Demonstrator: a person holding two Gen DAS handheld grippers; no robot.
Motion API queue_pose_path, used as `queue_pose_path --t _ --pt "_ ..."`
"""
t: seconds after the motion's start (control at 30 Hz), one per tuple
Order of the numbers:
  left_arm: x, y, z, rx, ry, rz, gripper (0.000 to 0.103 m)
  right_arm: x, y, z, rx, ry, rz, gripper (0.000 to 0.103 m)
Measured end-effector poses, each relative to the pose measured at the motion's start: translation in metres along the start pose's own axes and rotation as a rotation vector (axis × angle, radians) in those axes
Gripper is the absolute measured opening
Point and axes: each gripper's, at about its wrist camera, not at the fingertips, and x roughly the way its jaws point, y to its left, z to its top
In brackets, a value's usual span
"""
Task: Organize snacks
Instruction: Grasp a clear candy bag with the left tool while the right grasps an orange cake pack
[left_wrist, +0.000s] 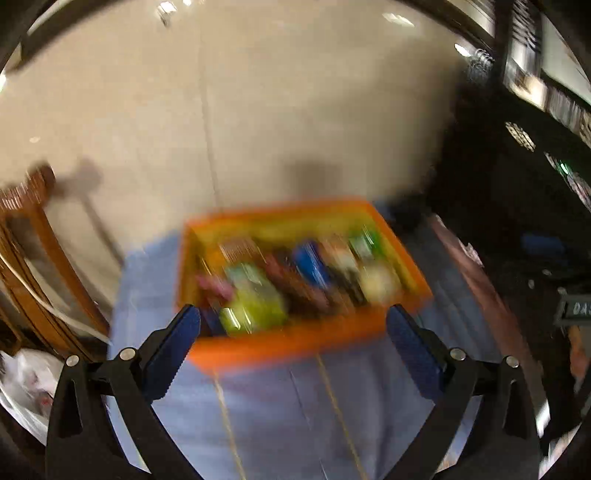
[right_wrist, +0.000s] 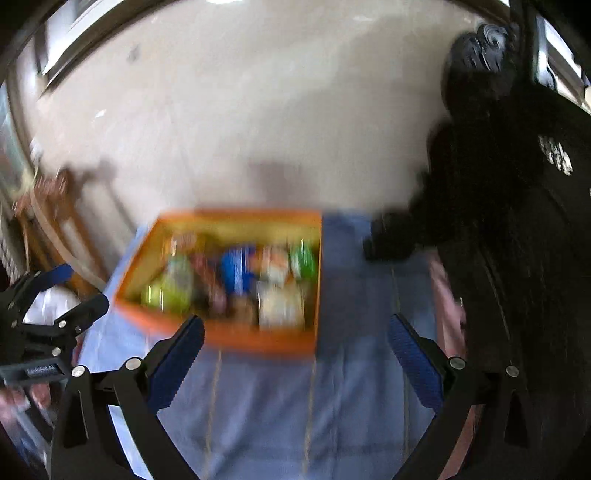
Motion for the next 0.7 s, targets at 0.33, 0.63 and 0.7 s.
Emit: queue_pose_path --t 0.33,0.63,0.7 --pt "0.016 -0.095 -0.217 0.19 0.305 -0.321 0.099 0.02 -0.005 -0.223 -0.16 0.305 0.021 0.099" --pt "0.026 -0.14 -0.247 0.258 0.23 -0.368 0.099 0.069 -0.001 -0.27 -0.202 0.365 0.098 0.099" --pt "0.032 -0.138 -0.244 0.226 0.231 -0.348 0.099 0.078 -0.01 -0.269 -0.21 0.375 -0.032 0.099"
